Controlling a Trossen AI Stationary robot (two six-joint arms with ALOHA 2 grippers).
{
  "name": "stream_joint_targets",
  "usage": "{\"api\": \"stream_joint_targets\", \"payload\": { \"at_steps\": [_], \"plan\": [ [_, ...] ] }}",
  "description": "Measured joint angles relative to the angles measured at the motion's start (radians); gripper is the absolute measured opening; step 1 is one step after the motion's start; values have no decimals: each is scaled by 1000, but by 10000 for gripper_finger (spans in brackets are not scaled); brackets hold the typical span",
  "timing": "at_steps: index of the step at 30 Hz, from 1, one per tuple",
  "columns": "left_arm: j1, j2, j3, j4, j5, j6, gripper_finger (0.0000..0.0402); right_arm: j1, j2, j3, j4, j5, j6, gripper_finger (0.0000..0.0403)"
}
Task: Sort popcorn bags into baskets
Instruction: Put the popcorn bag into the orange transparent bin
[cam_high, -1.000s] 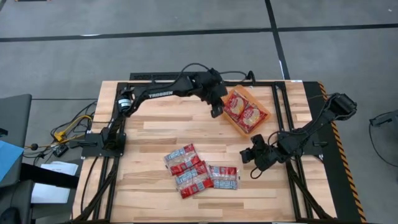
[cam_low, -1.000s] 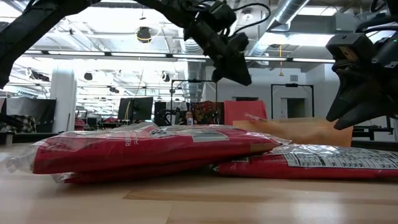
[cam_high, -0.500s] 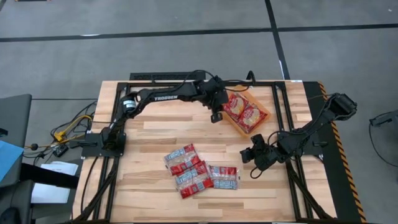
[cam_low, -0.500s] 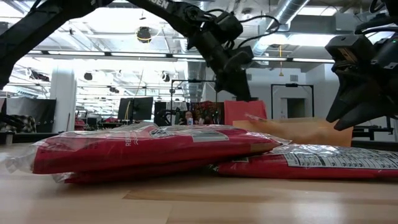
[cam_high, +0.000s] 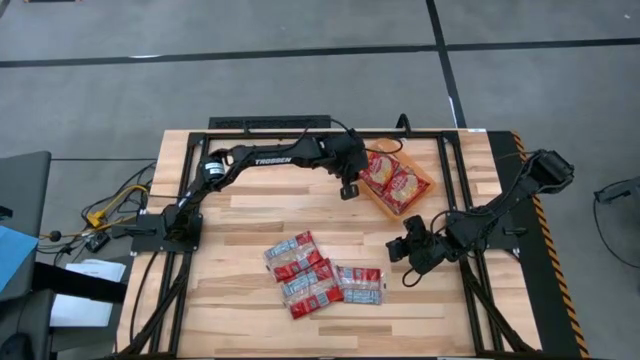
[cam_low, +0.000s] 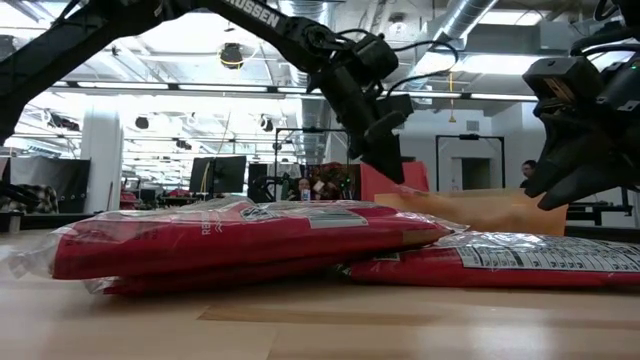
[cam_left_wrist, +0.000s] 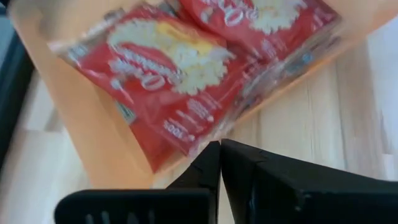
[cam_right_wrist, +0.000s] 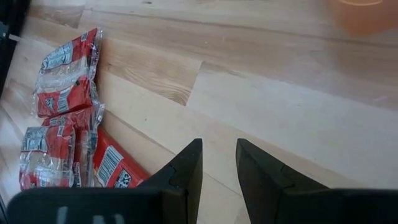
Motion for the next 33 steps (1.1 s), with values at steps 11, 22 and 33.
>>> {"api": "stream_joint_targets", "payload": {
  "at_steps": [11,22,33],
  "plan": [
    [1,59,3,59,-60,-31,0,0,0,0,0,-1,0,124],
    [1,60,157,19,-146,-50,0,0,0,0,1,-5,0,124],
    [39,-98,339,-248,1,-95,0,-78,-125,12,321,-51,-412,114]
  ]
}}
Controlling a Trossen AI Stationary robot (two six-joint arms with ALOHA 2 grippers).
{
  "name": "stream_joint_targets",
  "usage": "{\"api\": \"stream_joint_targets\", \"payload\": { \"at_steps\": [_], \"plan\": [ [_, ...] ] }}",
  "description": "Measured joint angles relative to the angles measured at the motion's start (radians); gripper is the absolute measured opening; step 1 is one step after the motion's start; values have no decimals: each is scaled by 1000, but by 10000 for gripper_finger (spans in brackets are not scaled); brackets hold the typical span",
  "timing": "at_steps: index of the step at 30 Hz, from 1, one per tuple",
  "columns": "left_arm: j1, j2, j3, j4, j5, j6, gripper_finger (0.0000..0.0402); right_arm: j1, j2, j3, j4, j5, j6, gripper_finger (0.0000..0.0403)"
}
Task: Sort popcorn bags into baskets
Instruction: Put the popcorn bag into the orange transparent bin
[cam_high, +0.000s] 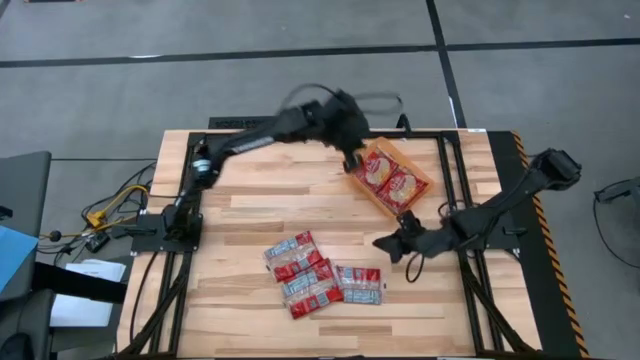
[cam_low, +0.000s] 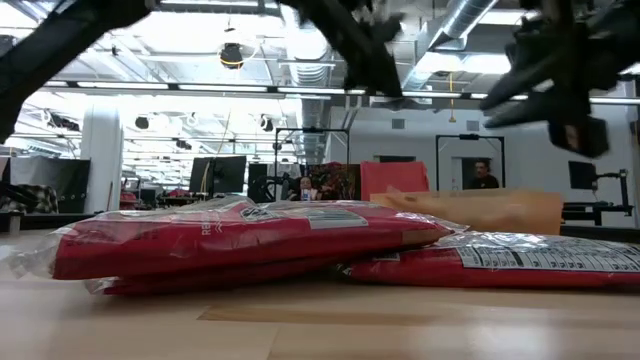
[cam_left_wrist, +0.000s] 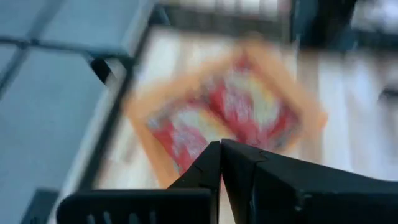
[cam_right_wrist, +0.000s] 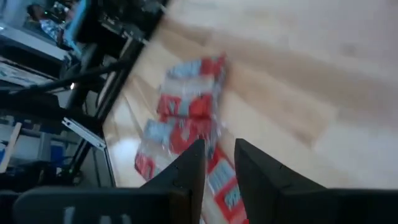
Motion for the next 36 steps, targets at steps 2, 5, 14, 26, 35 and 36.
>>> {"api": "stream_joint_targets", "payload": {
  "at_steps": [2,5,14,26,35,36],
  "plan": [
    [24,-65,0,-23,26,-25,0,-47,-47,30,-46,-1,-70,104],
    [60,-157,0,-53,63,-56,0,-164,-113,105,-172,0,-242,85],
    [92,-345,-1,-111,66,-70,0,-719,-35,330,-468,-229,-771,11],
    [76,-382,-2,-276,33,-70,0,-916,282,332,-316,-568,-934,7],
    [77,-382,-2,-277,20,-67,0,-921,433,333,-293,-556,-957,16],
    [77,-382,-2,-276,16,-66,0,-924,440,333,-288,-547,-958,14]
  ]
}}
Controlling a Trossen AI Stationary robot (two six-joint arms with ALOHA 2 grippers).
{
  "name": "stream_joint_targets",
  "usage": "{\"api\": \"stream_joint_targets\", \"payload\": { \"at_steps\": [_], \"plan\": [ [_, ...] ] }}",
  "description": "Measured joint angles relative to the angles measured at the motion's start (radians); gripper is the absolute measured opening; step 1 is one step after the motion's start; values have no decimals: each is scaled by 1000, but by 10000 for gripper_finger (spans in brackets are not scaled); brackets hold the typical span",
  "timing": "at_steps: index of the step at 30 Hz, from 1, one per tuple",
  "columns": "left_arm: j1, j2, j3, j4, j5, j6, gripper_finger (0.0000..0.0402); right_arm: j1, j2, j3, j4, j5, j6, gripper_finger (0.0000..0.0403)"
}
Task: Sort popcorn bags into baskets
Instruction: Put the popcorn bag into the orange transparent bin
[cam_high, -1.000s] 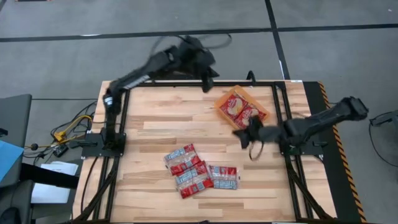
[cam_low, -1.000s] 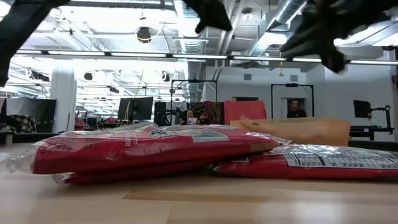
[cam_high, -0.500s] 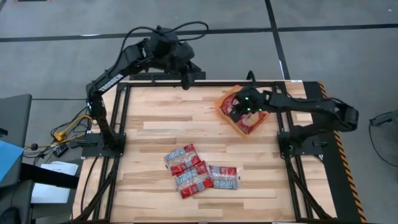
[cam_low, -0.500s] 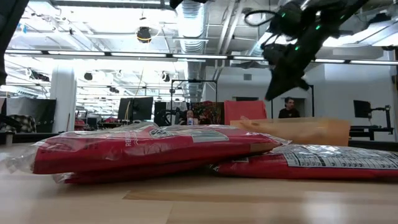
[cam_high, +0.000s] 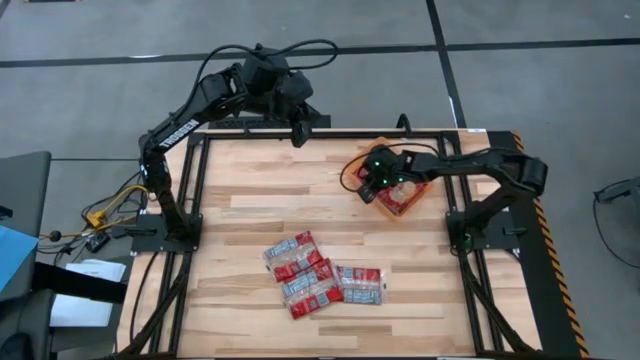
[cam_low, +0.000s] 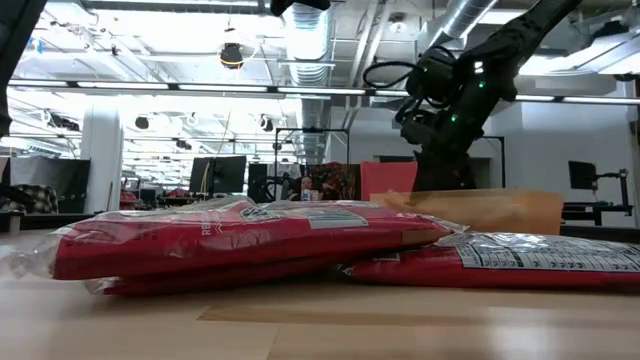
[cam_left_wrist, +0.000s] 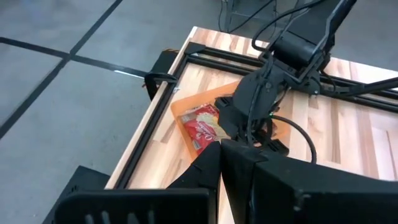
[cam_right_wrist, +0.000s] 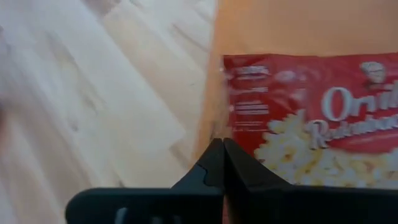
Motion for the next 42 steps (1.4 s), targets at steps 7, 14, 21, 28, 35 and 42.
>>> {"api": "stream_joint_targets", "payload": {
  "at_steps": [7,14,21,28,35,42],
  "plan": [
    [0,0,0,-2,-1,12,0,-32,14,0,-3,76,11,22],
    [-4,0,0,-177,14,-3,3,-51,-66,15,-15,28,14,31],
    [-82,-12,-108,-509,88,-26,69,-36,-301,40,-45,-47,61,21],
    [-247,-206,-610,-318,68,-137,170,87,-487,42,-240,-79,144,40],
    [-294,-376,-1202,321,73,-365,264,248,-520,40,-397,37,224,47],
    [-298,-334,-1533,727,119,-498,299,333,-474,39,-401,85,273,47]
  ]
}}
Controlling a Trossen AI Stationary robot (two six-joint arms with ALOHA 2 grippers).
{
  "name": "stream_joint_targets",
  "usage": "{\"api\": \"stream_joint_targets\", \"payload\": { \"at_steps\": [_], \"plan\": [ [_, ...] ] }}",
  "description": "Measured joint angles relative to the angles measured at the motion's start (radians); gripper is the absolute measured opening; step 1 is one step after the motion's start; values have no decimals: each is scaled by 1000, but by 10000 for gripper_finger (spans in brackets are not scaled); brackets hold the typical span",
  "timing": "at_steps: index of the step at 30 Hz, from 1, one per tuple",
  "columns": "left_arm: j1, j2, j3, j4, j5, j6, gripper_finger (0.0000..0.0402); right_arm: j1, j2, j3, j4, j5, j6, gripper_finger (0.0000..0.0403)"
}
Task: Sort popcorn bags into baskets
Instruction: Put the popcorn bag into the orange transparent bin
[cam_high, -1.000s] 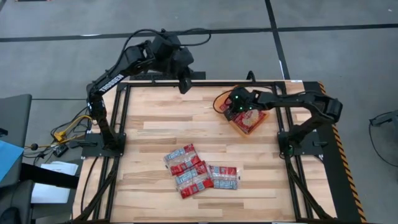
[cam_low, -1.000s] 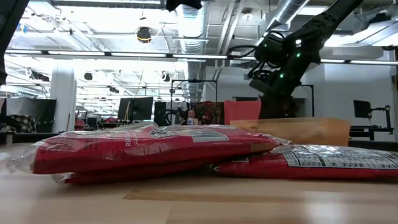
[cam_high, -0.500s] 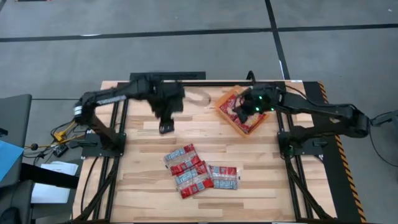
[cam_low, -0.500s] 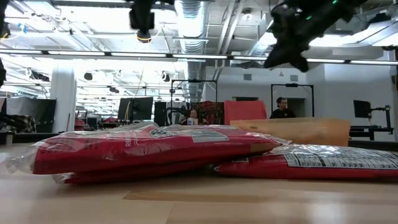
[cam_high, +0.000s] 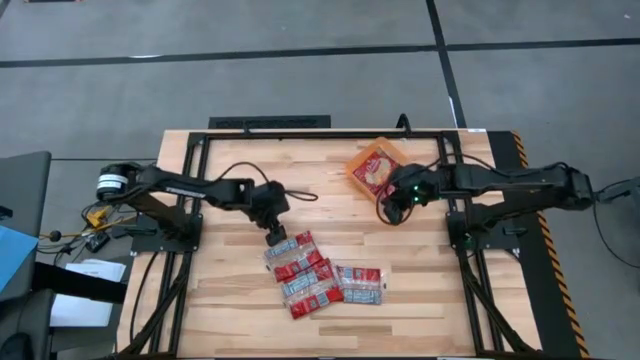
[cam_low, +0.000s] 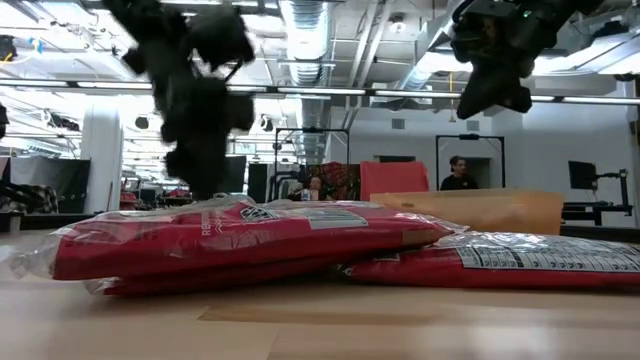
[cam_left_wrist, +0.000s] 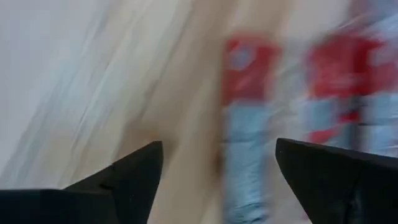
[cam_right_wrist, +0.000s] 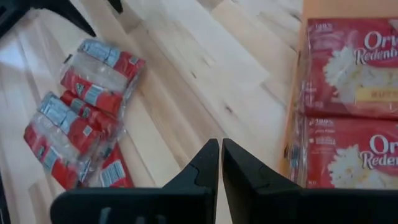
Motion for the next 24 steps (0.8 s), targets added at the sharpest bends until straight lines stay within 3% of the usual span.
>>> {"api": "stream_joint_targets", "payload": {
  "at_steps": [4,14,18,24],
  "plan": [
    [-14,53,-70,154,0,-21,300,24,35,-1,2,3,16,47],
    [-131,232,-23,214,-26,10,291,83,96,0,8,0,61,47],
    [-143,287,-13,236,-57,-1,229,104,99,1,9,16,86,47],
    [-131,305,-16,285,-81,-4,81,125,99,1,5,24,116,47]
  ]
}}
